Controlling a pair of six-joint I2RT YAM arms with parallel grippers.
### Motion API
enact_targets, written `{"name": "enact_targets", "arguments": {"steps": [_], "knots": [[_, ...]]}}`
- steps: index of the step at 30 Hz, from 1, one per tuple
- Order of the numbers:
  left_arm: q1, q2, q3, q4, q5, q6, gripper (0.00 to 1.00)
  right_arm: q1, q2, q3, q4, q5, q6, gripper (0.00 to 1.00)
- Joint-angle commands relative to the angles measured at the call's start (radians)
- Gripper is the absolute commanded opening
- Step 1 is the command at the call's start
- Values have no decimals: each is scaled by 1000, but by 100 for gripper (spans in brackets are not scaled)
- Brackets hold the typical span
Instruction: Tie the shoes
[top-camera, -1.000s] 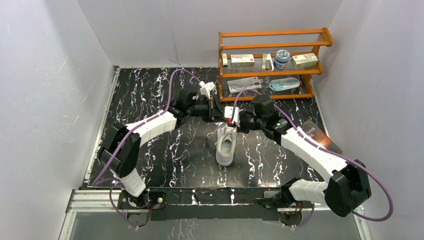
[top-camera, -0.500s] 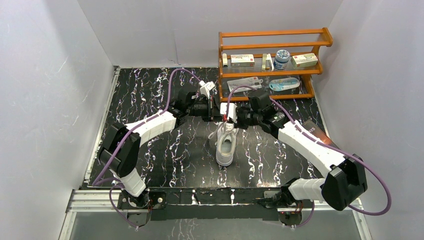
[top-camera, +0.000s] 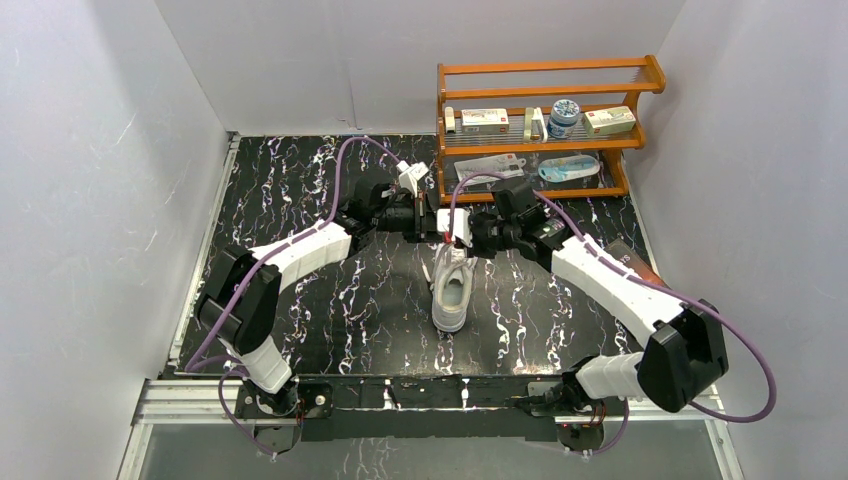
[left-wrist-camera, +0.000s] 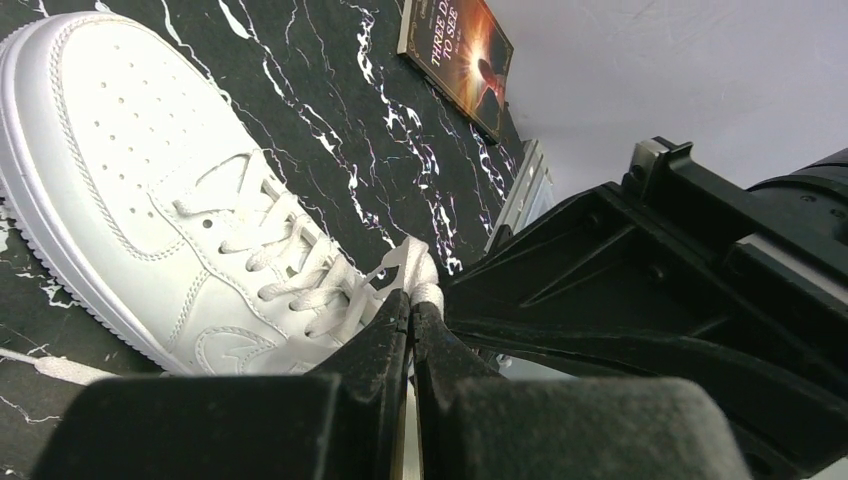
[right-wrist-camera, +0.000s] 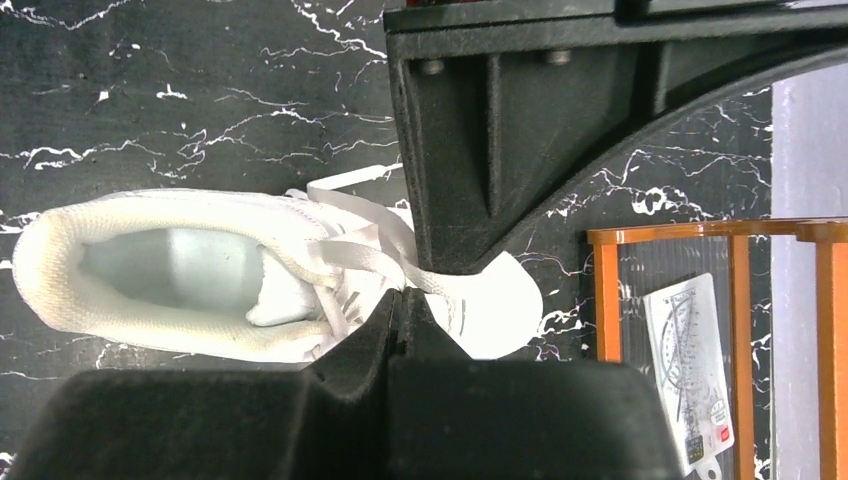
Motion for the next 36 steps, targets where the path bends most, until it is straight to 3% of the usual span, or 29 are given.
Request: {"name": "enact_targets", "arguments": {"steps": [1, 7, 13, 19, 23, 27, 29, 33, 36], "knots": [[2, -32, 11, 37, 51, -14, 0, 5, 35, 72, -56, 2, -88, 0], [2, -23, 13, 26, 53, -11, 0, 7, 82, 66, -70, 77, -74, 0], [1, -2, 19, 37, 61, -31, 0, 11, 111, 19, 38, 127, 79, 0], [2, 5, 19, 26, 56, -36, 0, 24, 79, -40, 124, 323, 209, 0], [2, 21, 9, 56, 69, -58, 0, 49, 17, -104, 228, 285, 268, 1], [-1, 41, 14, 38, 80, -60, 0, 55, 10, -120, 266, 418, 397, 0], [-7, 49, 13, 29, 89, -61, 0, 58, -25, -153, 321, 353, 409, 0], [-18, 58, 17, 48, 103, -69, 0, 57, -94, -243, 478, 64, 344, 0], [-18, 42, 24, 33, 97, -51, 0, 52, -111, -261, 477, 52, 305, 0]]}}
